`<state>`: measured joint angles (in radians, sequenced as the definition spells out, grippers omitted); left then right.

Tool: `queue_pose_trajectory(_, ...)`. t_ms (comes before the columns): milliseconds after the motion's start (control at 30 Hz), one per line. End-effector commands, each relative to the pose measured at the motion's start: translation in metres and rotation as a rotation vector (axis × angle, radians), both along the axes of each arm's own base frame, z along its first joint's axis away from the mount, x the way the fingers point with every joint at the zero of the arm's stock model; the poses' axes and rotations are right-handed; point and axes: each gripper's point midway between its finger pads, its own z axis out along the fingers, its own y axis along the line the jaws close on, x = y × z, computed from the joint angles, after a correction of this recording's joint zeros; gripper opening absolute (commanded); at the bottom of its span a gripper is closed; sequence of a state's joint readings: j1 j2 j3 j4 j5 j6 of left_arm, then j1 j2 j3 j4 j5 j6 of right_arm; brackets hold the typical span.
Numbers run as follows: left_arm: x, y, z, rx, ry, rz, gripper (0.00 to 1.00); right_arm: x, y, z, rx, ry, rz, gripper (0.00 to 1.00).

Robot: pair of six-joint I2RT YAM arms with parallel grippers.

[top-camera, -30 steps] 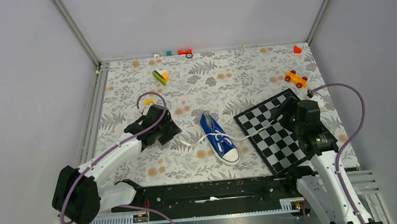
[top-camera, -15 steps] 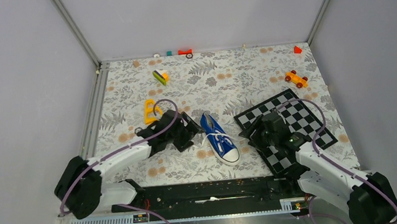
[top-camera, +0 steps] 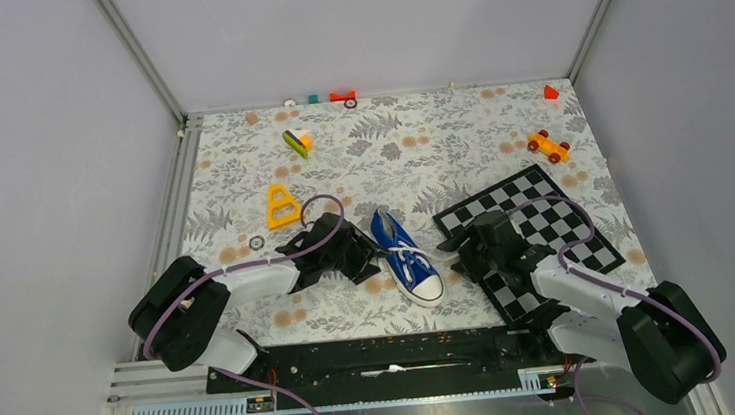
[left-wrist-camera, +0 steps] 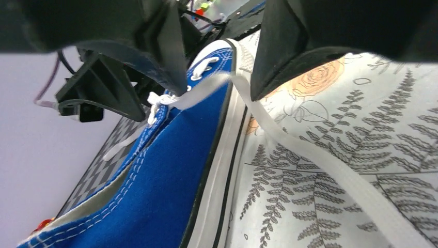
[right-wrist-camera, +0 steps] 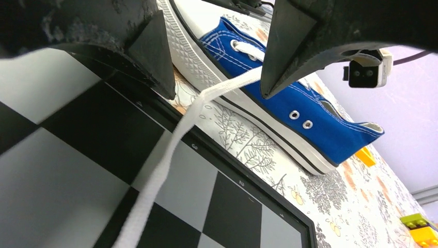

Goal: Tie the shoes
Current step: Pick up the shoelace at the center of the board.

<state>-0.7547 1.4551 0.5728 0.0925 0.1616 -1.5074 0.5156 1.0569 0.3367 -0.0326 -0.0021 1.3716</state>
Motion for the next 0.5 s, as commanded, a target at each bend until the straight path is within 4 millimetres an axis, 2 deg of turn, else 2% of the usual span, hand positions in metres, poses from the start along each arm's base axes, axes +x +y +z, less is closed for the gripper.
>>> queue_pose_trajectory(0, 0.014, -0.010, 0.017, -0.023, -0.070, -0.002, 0.46, 0.018, 0.002, 0.000, 0.008, -0.028, -0.064, 0.67)
queue_pose_trajectory(133, 0.012, -0.003, 0.016, 0.008, -0.073, 0.008, 0.21, 0.020, 0.001, -0.005, 0.003, -0.019, -0.083, 0.57)
queue_pose_trajectory(233, 0.012, 0.003, 0.016, 0.040, -0.082, 0.014, 0.01, 0.021, -0.006, -0.006, -0.014, -0.035, -0.108, 0.38)
queue_pose_trajectory(367, 0.015, 0.006, 0.022, 0.060, -0.108, 0.011, 0.00, 0.022, -0.012, -0.001, -0.036, -0.065, -0.120, 0.00)
queue_pose_trajectory(467, 0.012, 0.009, 0.021, 0.081, -0.110, 0.000, 0.00, 0.026, -0.018, 0.006, -0.069, -0.093, -0.131, 0.00)
